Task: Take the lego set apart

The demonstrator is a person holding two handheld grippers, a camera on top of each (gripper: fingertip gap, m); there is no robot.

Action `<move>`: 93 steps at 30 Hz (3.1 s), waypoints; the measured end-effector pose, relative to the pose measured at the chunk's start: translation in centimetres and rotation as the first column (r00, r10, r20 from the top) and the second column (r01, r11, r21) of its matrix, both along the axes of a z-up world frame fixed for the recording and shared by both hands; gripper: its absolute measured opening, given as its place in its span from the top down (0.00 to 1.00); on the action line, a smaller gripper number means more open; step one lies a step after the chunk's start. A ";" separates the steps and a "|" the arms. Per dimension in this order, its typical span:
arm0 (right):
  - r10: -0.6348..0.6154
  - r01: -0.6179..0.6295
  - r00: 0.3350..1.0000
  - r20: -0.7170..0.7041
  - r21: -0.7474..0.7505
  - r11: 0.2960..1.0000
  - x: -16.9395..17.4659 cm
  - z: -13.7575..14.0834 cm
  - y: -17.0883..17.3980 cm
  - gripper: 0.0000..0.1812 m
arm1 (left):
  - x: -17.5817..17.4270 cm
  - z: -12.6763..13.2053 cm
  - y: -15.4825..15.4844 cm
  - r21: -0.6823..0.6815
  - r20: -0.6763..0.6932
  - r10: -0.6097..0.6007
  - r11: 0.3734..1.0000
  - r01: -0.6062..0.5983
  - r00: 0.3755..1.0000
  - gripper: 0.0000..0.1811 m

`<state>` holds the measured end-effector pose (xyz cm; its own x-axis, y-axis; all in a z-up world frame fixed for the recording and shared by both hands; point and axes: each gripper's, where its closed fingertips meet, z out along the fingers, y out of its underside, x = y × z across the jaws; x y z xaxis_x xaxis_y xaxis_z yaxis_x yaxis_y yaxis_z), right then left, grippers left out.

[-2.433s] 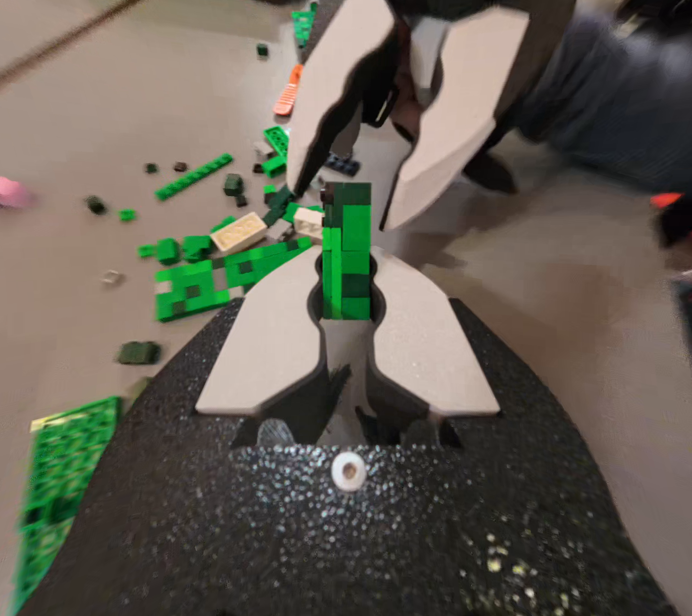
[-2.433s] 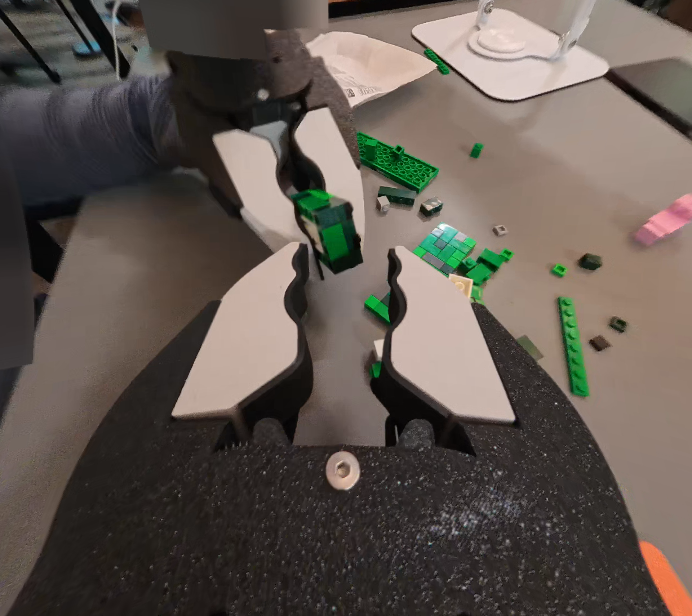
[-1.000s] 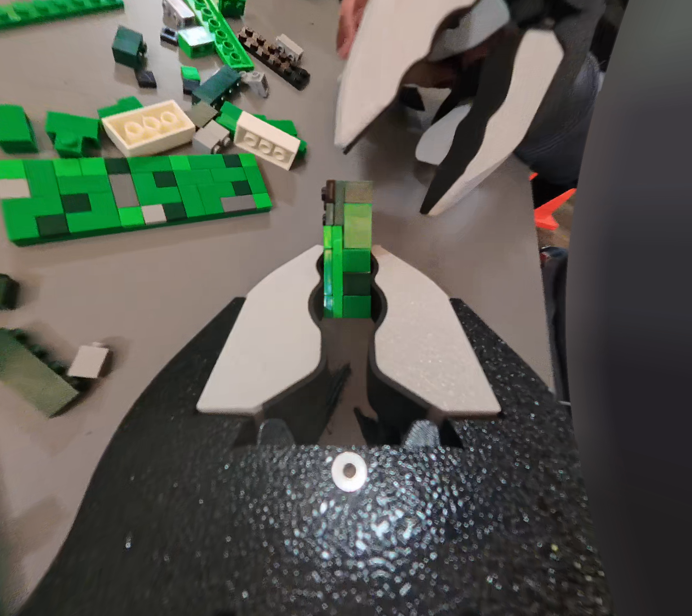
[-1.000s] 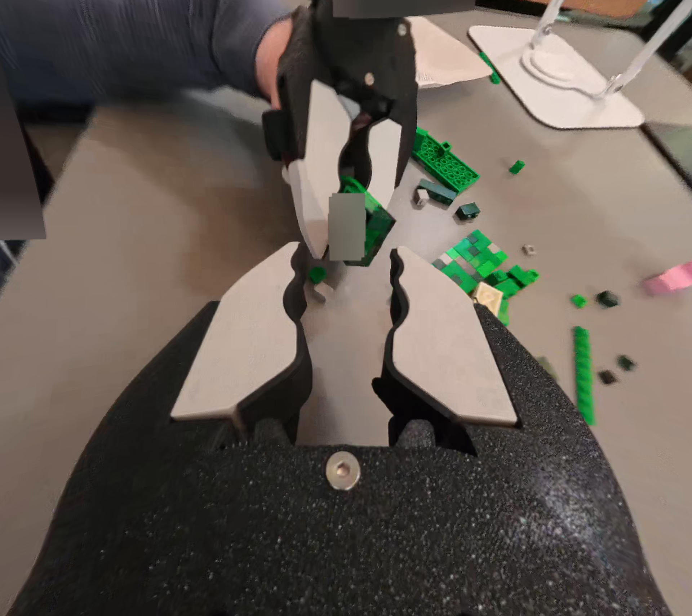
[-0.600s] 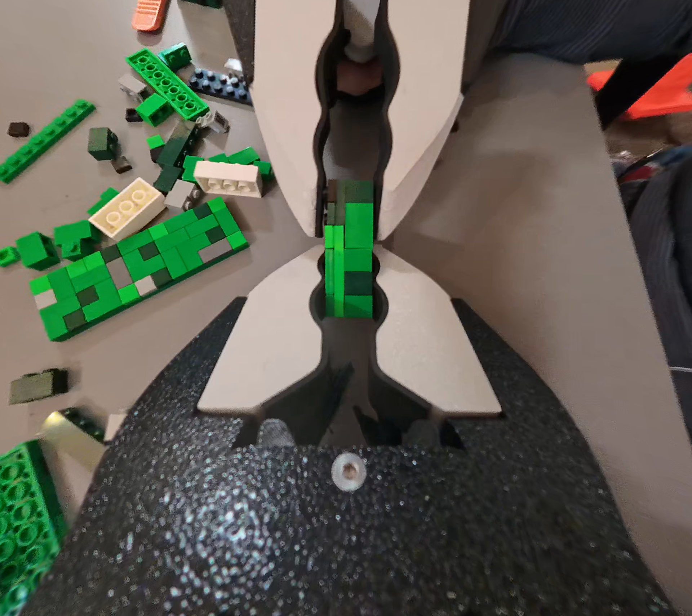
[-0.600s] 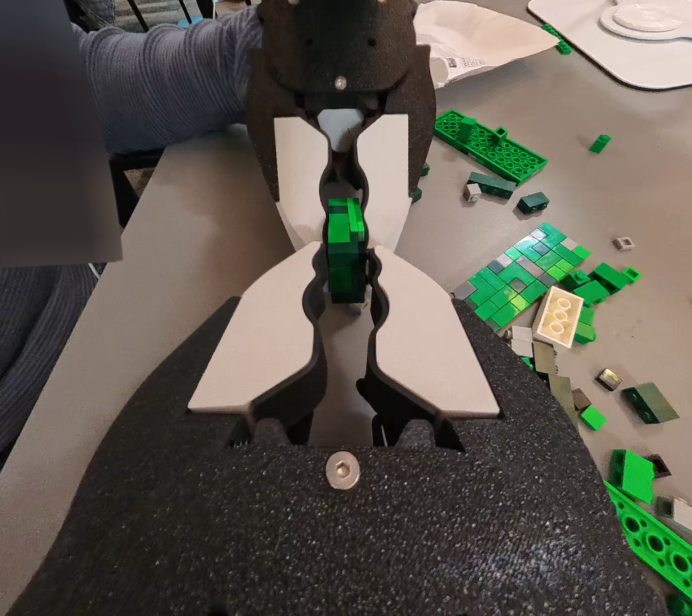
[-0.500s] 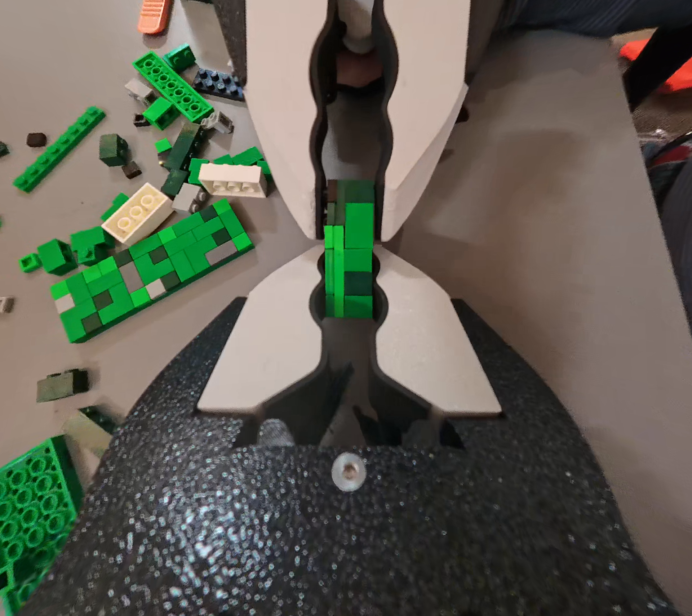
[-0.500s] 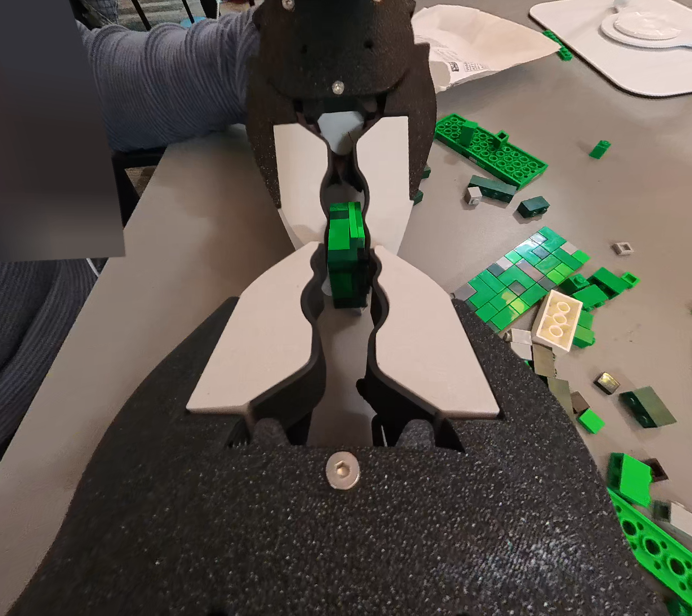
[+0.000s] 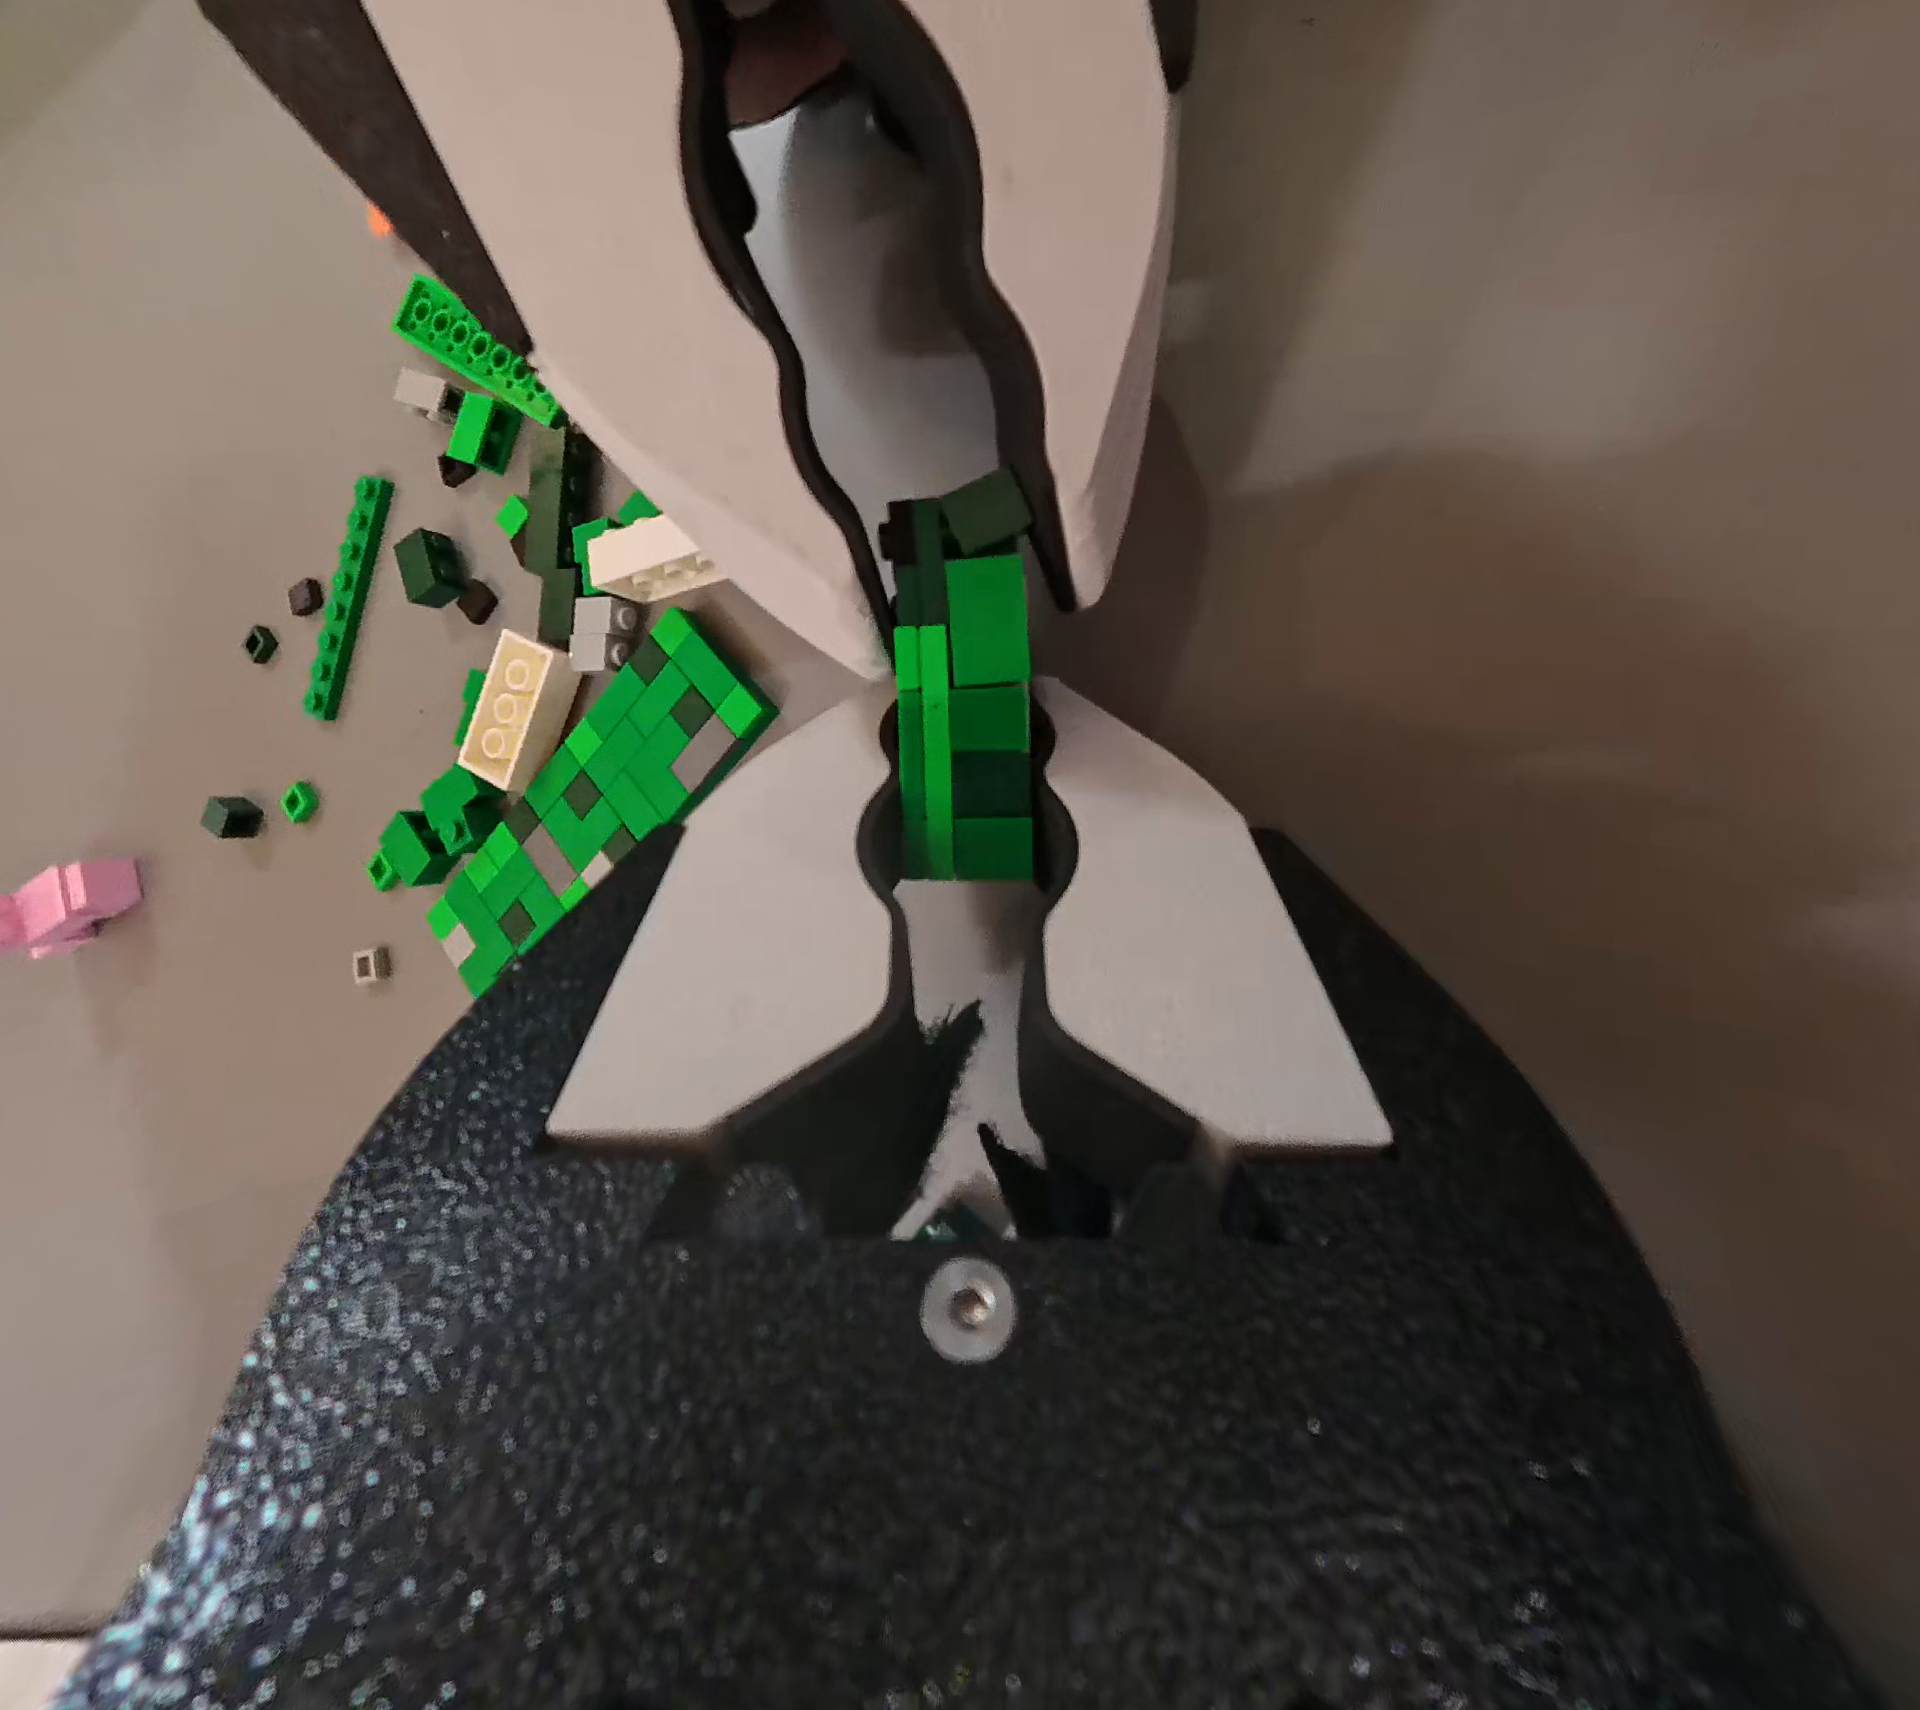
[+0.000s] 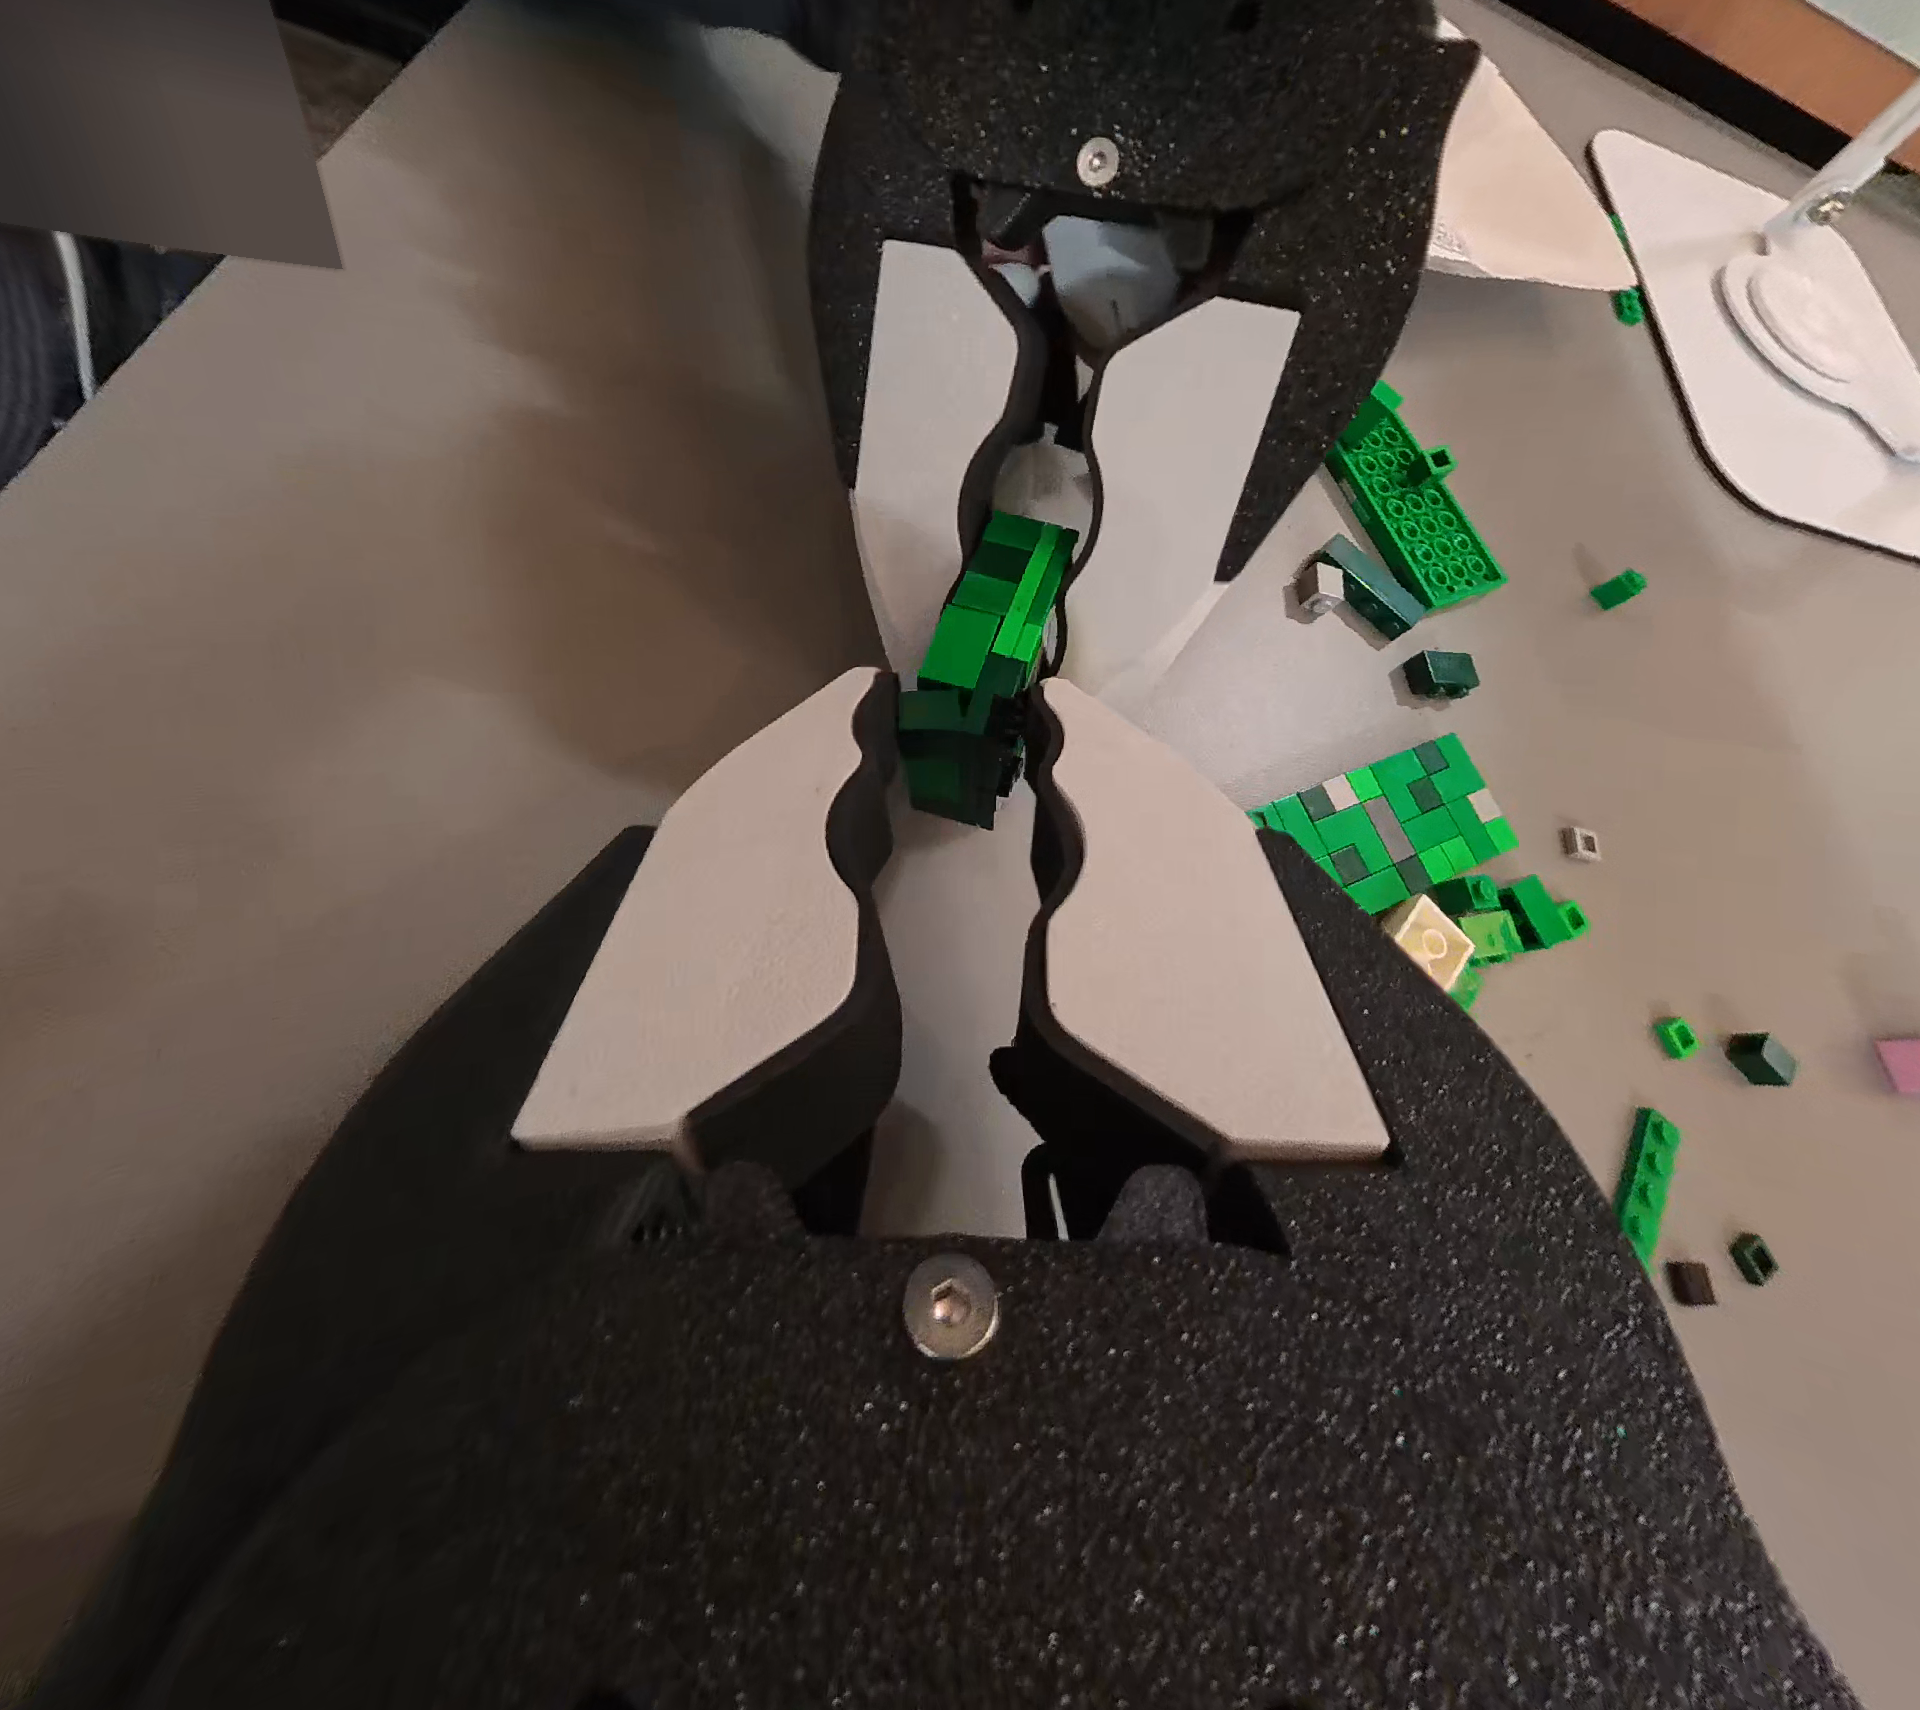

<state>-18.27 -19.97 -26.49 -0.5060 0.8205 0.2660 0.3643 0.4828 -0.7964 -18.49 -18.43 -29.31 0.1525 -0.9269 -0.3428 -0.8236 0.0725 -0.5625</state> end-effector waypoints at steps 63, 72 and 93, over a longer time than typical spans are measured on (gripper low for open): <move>-0.138 0.133 0.989 0.050 0.093 0.987 0.7 -1.8 -0.2 0.86 | -0.2 0.1 -1.2 0.037 0.026 -0.048 0.998 0.047 0.998 0.90; -0.167 0.165 0.985 0.049 0.042 0.985 0.3 -1.6 -0.2 0.89 | 0.2 0.3 -1.3 0.009 0.063 -0.028 1.000 0.028 0.998 0.91; -0.078 0.066 0.987 0.140 0.087 0.994 2.3 -2.6 -0.8 0.91 | 0.0 0.2 -2.1 -0.044 0.106 -0.071 0.996 0.076 0.992 0.91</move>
<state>-15.95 -20.75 -29.08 -0.4844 0.8344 0.2630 0.5079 0.5130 -0.6920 -18.51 -20.53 -29.13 0.1162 -0.9519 -0.2836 -0.7538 0.1014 -0.6492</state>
